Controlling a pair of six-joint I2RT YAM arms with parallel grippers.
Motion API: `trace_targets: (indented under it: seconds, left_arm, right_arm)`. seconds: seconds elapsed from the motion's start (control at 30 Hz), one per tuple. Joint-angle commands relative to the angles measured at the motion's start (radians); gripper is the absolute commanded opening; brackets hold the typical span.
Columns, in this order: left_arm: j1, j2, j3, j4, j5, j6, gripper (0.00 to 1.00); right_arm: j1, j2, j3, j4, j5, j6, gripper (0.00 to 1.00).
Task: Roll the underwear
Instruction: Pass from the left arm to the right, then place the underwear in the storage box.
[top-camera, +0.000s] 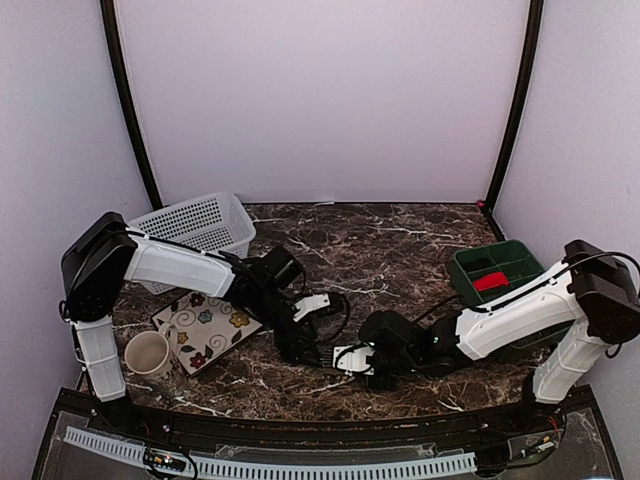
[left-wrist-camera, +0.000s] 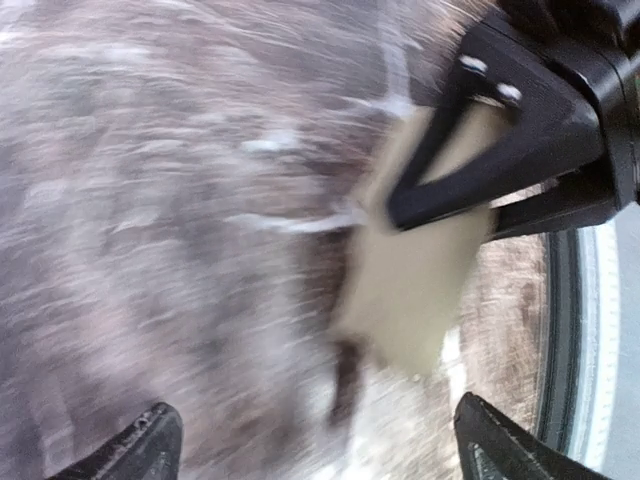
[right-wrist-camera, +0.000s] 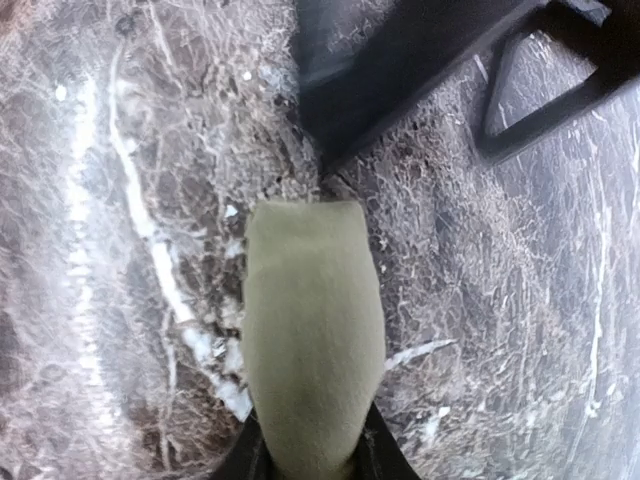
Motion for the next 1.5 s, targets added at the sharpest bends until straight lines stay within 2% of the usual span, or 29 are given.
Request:
trace_targets:
  seconds: [0.0, 0.1, 0.23, 0.3, 0.37, 0.43, 0.57, 0.7, 0.87, 1.03, 1.13, 1.27, 1.37, 1.47]
  left_arm:
    - [0.049, -0.175, -0.018, 0.036, -0.198, -0.073, 0.99]
    - [0.054, -0.263, -0.023, 0.086, -0.348, -0.088, 0.99]
    - [0.057, -0.36, -0.022, 0.163, -0.526, -0.138, 0.99]
    - [0.059, -0.389, -0.016, 0.196, -0.612, -0.179, 0.99]
    - [0.065, -0.406, 0.004, 0.208, -0.658, -0.211, 0.99]
    - [0.076, -0.409, 0.028, 0.21, -0.658, -0.251, 0.99]
    - [0.078, -0.38, 0.097, 0.202, -0.676, -0.322, 0.99]
    - [0.078, -0.361, 0.12, 0.225, -0.73, -0.389, 0.99]
    - [0.079, -0.36, 0.109, 0.277, -0.805, -0.405, 0.99]
    - [0.089, -0.301, 0.17, 0.22, -0.83, -0.411, 0.99]
    - [0.1, -0.282, 0.182, 0.218, -0.818, -0.406, 0.99]
    - [0.145, -0.264, 0.19, 0.211, -0.751, -0.449, 0.99]
    - [0.169, -0.262, 0.185, 0.216, -0.707, -0.464, 0.99]
    - [0.184, -0.257, 0.182, 0.214, -0.682, -0.465, 0.99]
  right_arm:
    - [-0.002, -0.071, -0.007, -0.072, 0.035, 0.094, 0.0]
    - [-0.024, -0.14, 0.004, -0.041, 0.099, 0.175, 0.0]
    - [-0.094, -0.218, 0.033, -0.041, 0.106, 0.301, 0.0]
    - [-0.12, -0.259, 0.043, -0.032, 0.183, 0.386, 0.0]
    - [-0.132, -0.301, 0.054, -0.031, 0.34, 0.482, 0.0]
    - [-0.154, -0.34, 0.084, -0.065, 0.455, 0.593, 0.0]
    - [-0.273, -0.395, 0.219, -0.244, 0.426, 0.742, 0.0]
    - [-0.404, -0.416, 0.365, -0.461, 0.459, 0.884, 0.0]
    - [-0.635, -0.44, 0.506, -0.804, 0.508, 1.174, 0.0]
    - [-0.874, -0.478, 0.509, -1.02, 0.46, 1.369, 0.0]
    - [-1.008, -0.493, 0.46, -1.099, 0.445, 1.444, 0.0]
    - [-1.186, -0.475, 0.372, -1.099, 0.401, 1.47, 0.0]
    - [-1.257, -0.42, 0.369, -1.106, 0.435, 1.477, 0.0]
    - [-1.276, -0.347, 0.39, -1.104, 0.499, 1.467, 0.0]
